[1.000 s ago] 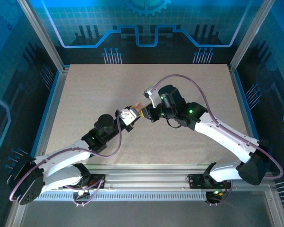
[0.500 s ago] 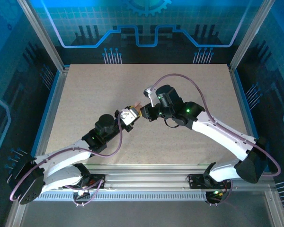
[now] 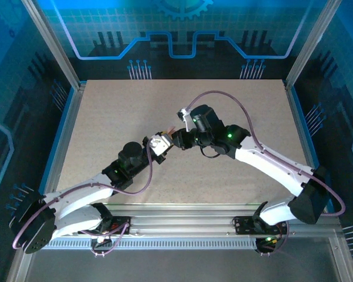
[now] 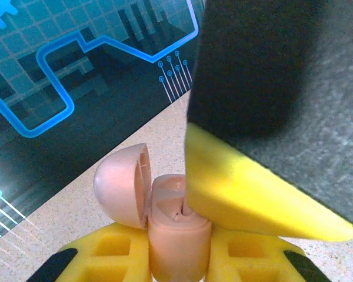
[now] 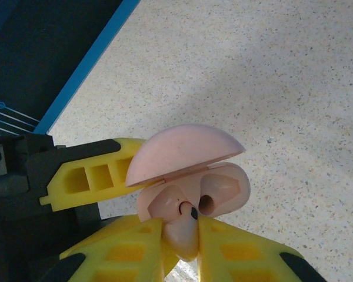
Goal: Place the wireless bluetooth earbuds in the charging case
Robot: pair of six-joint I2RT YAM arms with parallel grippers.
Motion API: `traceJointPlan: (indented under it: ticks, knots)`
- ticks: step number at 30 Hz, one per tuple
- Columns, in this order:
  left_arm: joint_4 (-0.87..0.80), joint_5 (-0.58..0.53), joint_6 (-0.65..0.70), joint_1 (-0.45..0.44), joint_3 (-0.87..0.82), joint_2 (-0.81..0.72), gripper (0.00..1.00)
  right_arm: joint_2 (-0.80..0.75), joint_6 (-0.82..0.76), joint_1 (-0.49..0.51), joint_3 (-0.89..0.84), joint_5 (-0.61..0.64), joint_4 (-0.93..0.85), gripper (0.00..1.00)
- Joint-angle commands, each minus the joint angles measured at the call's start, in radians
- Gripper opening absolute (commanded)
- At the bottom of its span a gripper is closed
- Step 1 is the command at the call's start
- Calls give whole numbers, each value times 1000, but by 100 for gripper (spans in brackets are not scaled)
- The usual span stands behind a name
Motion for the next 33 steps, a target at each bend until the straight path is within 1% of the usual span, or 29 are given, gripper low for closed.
traceJointPlan:
  ticks: [1,4,8,15,24,33]
  knots:
    - [139,64,-9,-16,14,-22,15,22,66,-11,12,-17,-24,20]
    - [139,65,-11,-16,13,-22,15,12,75,-21,11,-29,-9,22]
    - [138,65,-13,-16,11,-23,15,-4,86,-30,4,-55,17,28]
    - [130,66,-15,-18,11,-25,15,-33,116,-43,-20,-89,66,36]
    - [108,62,-30,-17,14,-26,15,-62,115,-51,-41,-148,120,39]
    - [87,57,-52,-17,20,-19,15,-77,88,-54,-33,-173,106,40]
